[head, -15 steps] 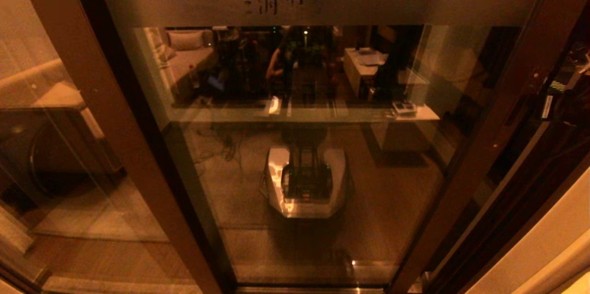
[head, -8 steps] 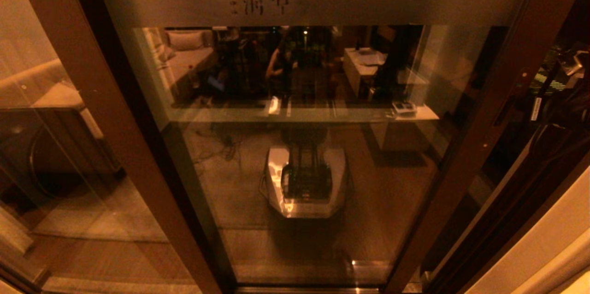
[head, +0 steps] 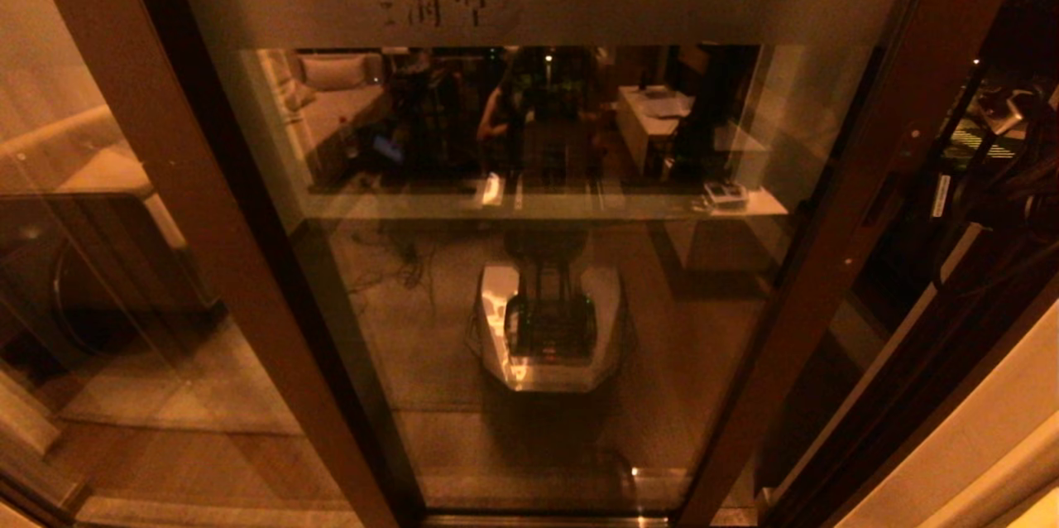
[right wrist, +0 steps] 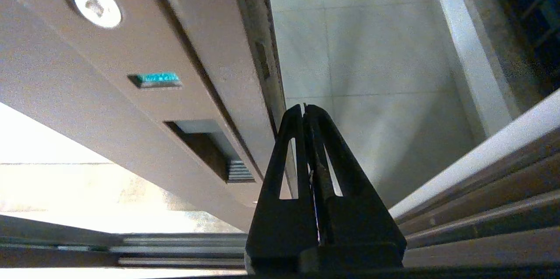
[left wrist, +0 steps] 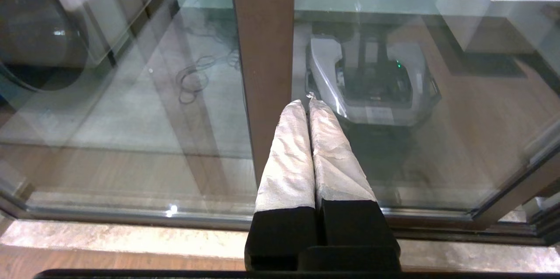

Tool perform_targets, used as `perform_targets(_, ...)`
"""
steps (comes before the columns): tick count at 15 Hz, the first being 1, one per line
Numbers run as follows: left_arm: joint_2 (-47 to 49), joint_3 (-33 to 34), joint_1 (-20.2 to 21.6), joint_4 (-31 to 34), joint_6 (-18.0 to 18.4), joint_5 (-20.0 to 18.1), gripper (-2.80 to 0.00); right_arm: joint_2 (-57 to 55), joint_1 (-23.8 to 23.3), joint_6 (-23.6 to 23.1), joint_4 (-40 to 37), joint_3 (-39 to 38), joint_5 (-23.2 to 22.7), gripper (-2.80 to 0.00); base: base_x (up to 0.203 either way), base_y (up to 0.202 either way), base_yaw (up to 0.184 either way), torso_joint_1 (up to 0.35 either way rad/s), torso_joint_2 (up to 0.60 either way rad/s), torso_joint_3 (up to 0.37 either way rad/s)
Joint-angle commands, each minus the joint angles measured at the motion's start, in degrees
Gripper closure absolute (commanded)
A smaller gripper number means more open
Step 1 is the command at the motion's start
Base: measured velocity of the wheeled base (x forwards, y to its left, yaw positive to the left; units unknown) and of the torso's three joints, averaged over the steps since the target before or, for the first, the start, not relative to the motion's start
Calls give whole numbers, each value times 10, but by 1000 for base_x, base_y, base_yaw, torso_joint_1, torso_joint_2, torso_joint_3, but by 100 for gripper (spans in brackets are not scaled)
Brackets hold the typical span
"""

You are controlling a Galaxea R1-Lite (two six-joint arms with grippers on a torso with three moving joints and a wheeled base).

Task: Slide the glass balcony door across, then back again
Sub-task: Open the slid door

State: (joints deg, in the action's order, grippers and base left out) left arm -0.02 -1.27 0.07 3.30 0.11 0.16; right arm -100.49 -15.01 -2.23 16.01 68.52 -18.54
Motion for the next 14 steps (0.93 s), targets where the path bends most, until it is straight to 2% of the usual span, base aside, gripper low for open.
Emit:
perform_targets(1,-1,0,0,0,0,0,0,2,9,0,2,0,1,0,0,0,0,0,0,0)
perform_targets(4,-1,-1,0,0,0,0,0,4,30,3,4,-3,25,0,0,0,0,0,0,0)
perform_targets(14,-1,0,0,0,0,0,0,14,70,15,7,-15,30,0,0,0,0,0,0,0)
